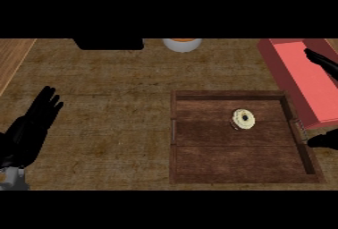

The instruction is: Pick the cupcake from the tray and place it in the cardboard box

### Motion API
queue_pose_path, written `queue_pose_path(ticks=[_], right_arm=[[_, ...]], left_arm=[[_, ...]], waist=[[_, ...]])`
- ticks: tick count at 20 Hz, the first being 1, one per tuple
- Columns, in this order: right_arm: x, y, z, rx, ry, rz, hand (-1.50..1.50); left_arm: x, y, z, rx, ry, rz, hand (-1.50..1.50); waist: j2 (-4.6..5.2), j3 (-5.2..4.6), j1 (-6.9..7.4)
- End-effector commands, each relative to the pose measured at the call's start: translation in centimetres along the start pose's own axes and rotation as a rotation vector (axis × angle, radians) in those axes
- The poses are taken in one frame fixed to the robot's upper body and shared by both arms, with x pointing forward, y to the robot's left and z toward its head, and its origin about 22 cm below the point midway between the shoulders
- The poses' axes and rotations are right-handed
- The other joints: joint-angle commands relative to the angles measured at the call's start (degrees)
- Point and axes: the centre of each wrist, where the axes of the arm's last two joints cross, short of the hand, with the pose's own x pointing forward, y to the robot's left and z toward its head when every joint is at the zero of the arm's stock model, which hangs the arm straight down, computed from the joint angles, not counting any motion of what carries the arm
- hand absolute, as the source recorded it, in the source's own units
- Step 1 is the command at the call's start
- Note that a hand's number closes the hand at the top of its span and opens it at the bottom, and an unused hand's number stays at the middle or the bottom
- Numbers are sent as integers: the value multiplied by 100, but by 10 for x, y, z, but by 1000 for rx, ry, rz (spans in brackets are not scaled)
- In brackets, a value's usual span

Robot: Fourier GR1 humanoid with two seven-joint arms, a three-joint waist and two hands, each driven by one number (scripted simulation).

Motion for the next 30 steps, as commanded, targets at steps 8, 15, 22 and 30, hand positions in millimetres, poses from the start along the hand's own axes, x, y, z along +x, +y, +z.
queue_pose_path(ticks=[8,15,22,30], right_arm=[[64,28,-42,340,275,273,-150],[68,40,-58,428,382,212,-150],[68,59,-74,489,442,250,-150],[36,66,-57,483,409,234,-150]], left_arm=[[7,1,-13,-1,8,1,0],[7,11,-1,-9,-1,18,0],[2,4,4,-9,6,0,0],[-9,6,3,-5,4,20,0]], waist=[[24,12,61],[18,17,37],[19,17,36],[21,19,23]])
